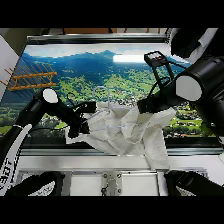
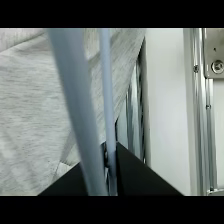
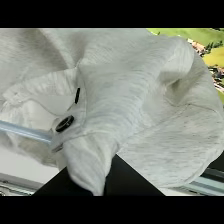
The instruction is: Fold the clothes and pants, and hang the long-sleeved shirts on hangers.
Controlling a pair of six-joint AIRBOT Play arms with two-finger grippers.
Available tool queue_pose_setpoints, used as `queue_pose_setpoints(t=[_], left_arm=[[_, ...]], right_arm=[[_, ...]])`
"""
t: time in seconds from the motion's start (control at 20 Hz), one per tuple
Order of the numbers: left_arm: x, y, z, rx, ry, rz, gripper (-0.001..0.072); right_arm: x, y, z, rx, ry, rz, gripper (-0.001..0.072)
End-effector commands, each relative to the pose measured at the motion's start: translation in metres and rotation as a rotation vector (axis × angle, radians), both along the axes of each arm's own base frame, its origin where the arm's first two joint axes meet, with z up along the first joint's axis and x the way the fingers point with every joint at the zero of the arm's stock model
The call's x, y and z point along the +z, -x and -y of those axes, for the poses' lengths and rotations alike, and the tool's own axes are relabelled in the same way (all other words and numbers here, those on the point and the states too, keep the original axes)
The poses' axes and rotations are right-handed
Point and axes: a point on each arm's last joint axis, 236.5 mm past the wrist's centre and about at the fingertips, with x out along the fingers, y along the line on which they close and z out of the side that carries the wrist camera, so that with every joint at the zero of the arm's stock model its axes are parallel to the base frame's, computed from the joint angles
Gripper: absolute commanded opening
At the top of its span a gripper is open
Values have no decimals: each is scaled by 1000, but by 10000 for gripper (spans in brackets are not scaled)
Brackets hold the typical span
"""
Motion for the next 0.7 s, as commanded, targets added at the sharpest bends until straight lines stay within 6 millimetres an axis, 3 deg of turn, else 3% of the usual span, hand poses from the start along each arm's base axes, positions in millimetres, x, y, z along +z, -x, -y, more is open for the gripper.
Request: queue_pose_setpoints(t=[0.0,0.2,0.65], left_arm=[[0,-5,2,27,1,11,19],[0,-5,3,28,5,10,20],[0,-5,3,28,5,10,20]], right_arm=[[1,11,-19,9,-28,0,26],[6,12,-52,36,-112,40,26],[35,2,-149,105,-473,122,26]])
